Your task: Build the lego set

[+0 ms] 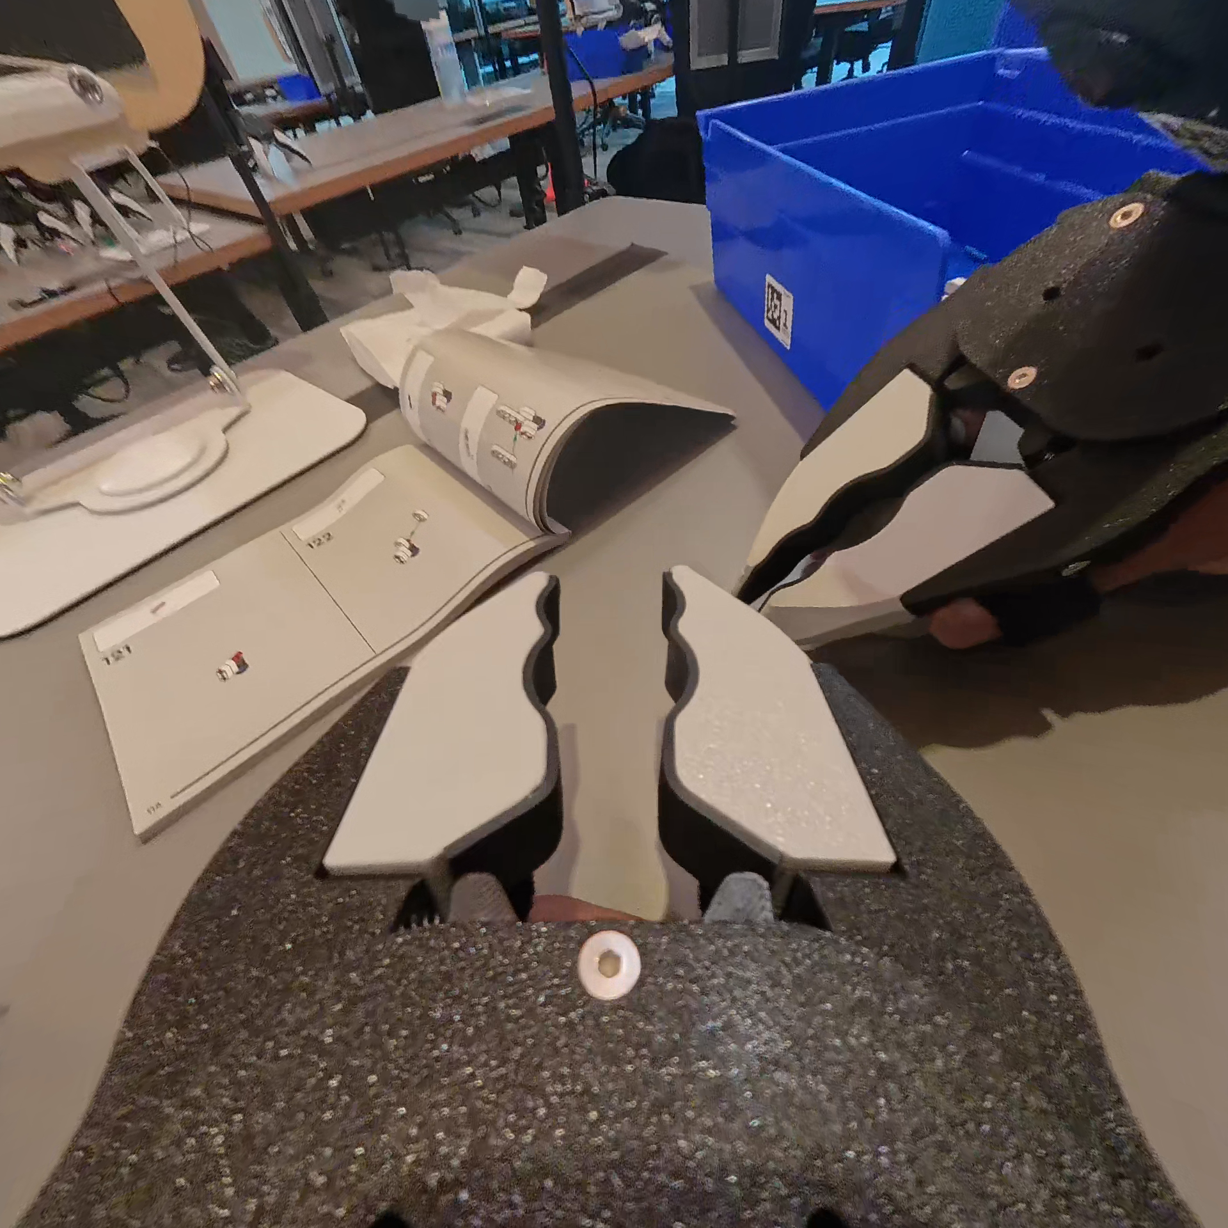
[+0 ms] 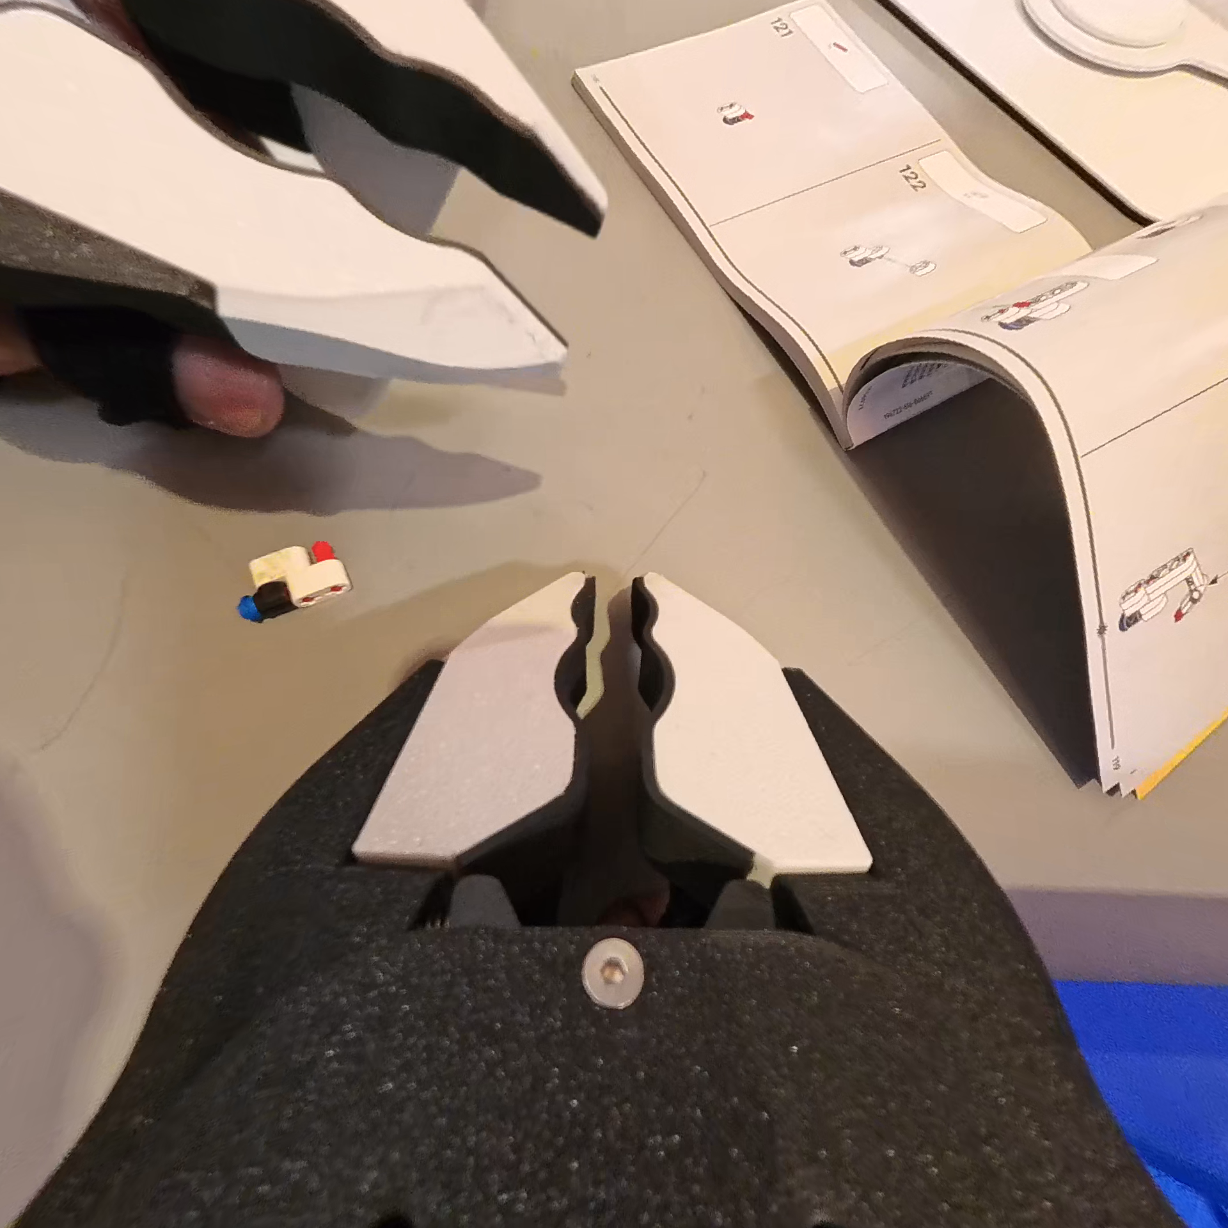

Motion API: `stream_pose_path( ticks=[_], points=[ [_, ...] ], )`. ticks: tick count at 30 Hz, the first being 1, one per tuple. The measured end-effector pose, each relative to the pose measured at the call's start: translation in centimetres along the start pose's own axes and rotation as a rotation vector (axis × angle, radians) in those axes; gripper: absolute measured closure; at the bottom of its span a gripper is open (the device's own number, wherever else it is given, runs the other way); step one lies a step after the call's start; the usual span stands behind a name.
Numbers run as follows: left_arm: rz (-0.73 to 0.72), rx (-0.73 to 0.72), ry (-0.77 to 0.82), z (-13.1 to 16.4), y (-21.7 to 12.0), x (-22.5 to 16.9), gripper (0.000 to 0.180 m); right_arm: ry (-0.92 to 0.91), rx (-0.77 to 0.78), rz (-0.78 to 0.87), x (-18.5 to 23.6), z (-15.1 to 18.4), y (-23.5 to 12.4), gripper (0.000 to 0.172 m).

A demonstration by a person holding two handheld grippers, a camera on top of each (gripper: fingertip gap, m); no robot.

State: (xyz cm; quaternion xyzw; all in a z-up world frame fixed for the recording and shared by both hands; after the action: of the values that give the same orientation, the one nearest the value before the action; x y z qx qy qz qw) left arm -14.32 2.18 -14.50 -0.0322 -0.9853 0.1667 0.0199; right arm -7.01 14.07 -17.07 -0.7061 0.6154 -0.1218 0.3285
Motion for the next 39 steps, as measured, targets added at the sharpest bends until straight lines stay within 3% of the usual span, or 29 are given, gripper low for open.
stream_pose_path(
  ticks=[8,29,34,39],
  points=[
    [0.005,0.018,-0.127,0.4,-0.4,0.8,0.157,0.006,-0.015,0.003,-0.1,0.0,-0.2,0.161],
    [0.002,0.096,-0.061,0.7,0.1,0.0,0.157,-0.067,-0.098,-0.073,0.8,0.0,-1.0,0.157],
    [0.002,0.104,-0.058,0.8,-0.1,-0.1,0.157,-0.196,-0.223,-0.201,2.2,0.2,-3.4,0.156],
    [-0.001,0.091,-0.07,0.7,-0.2,0.1,0.157,-0.197,-0.139,-0.134,-1.1,0.3,-9.2,0.156]
  ],
)
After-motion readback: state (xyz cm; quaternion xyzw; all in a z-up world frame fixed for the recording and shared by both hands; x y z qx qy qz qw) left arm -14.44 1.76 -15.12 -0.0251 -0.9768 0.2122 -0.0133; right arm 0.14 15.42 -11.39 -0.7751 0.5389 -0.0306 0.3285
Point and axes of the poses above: each gripper's, where its closed fingertips meet, y out along the fingers, z out of its underside, x = y × z across the jaws, the point moved 8 cm from there along -y, back along the fingers, and after that the axes turned 15 degrees about z, right-handed, at the moved point
